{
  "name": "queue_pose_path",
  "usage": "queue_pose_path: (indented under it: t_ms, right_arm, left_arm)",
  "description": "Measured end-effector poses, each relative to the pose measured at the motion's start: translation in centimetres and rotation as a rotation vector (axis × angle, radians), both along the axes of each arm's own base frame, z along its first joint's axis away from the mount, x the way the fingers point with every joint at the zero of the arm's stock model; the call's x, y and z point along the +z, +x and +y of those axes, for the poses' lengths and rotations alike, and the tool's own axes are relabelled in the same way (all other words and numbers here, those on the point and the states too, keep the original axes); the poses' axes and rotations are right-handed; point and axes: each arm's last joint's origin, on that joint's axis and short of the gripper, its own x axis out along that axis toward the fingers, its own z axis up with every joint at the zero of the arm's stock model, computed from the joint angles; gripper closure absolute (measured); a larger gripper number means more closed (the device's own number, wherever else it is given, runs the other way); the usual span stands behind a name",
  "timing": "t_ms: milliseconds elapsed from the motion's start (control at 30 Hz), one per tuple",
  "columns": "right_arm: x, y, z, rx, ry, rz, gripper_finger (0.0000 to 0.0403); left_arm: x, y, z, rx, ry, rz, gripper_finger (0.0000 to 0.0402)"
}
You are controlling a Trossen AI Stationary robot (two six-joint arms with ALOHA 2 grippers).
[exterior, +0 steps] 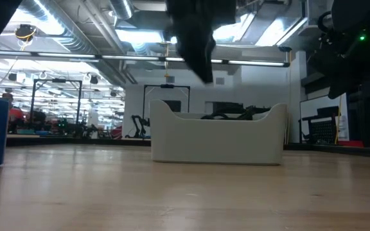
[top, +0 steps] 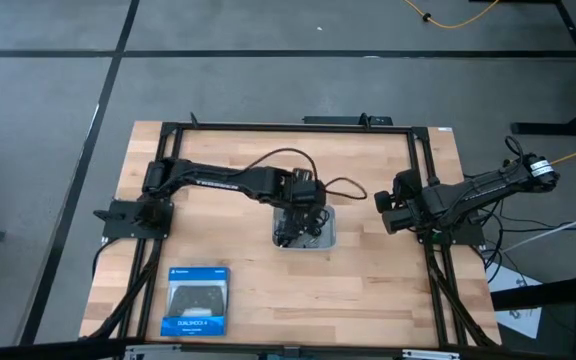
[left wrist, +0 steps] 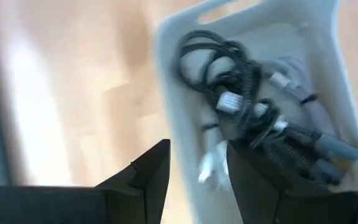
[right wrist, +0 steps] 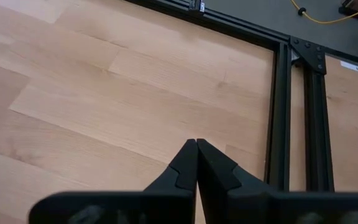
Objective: Pick and place USB-C Cables
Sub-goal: Return to Home Position
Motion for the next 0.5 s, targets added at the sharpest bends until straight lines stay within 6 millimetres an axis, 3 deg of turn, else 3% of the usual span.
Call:
queue_pose_path:
  t_ms: [200, 500]
  right_arm:
    - [-0.1, 0.0, 0.1, -0.017, 0.030, -0.010, 0.0395]
    - [-0.4, 0.3, 0.5, -0.036, 0.186, -0.018, 0.0395]
  left_arm:
    - [6.1, -1.3, -0.8, 0.043, 0.126, -0.014, 0.0250]
    - [11.4, -2.0, -1.5, 0.098, 0.150, -0.194, 0.0250]
